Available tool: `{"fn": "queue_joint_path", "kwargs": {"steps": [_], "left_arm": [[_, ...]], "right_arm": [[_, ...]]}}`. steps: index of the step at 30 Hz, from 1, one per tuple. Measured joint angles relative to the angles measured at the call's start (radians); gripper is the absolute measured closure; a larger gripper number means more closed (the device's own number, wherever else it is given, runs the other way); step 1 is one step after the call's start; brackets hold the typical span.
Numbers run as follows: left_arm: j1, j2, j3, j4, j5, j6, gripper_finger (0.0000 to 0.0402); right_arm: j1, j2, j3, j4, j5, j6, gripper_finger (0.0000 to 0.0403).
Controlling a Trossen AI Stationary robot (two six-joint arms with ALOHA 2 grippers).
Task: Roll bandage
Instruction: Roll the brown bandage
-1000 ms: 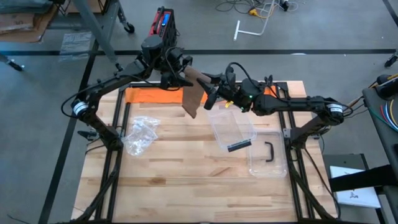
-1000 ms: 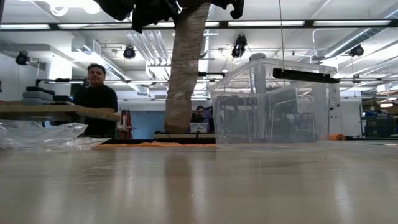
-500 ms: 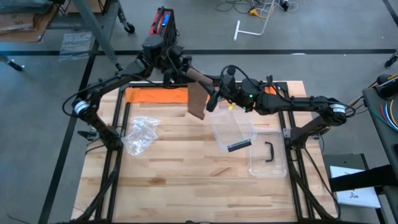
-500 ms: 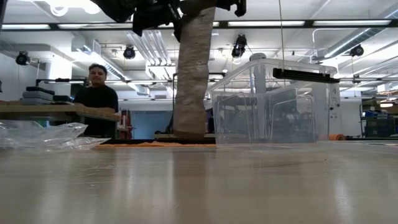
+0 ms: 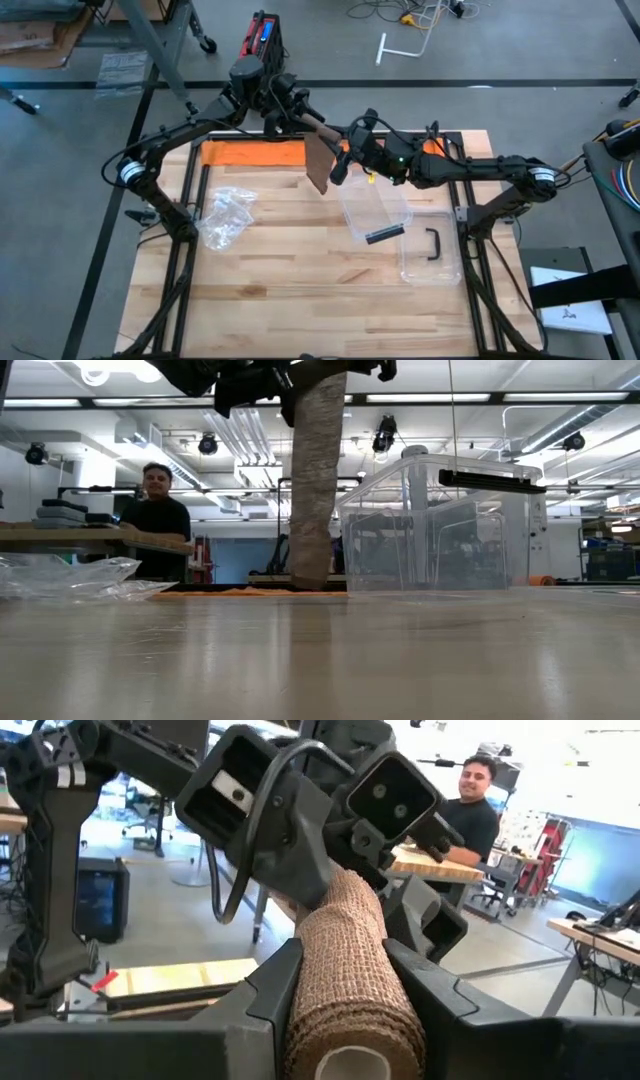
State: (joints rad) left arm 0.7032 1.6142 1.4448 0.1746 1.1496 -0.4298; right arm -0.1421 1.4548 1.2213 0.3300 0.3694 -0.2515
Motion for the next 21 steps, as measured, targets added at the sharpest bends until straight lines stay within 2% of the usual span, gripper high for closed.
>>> {"fn": "queue_joint_path", "kwargs": {"steps": [3, 9, 12, 15, 21], "left_arm": [[-0.004, 0.0, 0.0, 0.003, 0.0, 0.002, 0.0192], [-0.011, 0.0, 0.0, 0.006, 0.005, 0.001, 0.0267], [-0.013, 0.0, 0.0, 0.006, 0.011, -0.009, 0.0286], [-0.013, 0.0, 0.0, 0.007, 0.011, -0.03, 0.0276], [-0.015, 0.0, 0.0, 0.006, 0.011, -0.061, 0.0197]], "right_arm": [[0.0, 0.0, 0.0, -0.003, 0.0, 0.002, 0.0288], [0.0, 0.0, 0.0, 0.0, -0.002, -0.011, 0.0287], [0.001, 0.0, 0.0, 0.001, -0.002, -0.021, 0.0285], [0.001, 0.0, 0.0, 0.003, -0.002, -0.027, 0.0288], [0.0, 0.0, 0.0, 0.01, 0.002, -0.042, 0.0289]]}}
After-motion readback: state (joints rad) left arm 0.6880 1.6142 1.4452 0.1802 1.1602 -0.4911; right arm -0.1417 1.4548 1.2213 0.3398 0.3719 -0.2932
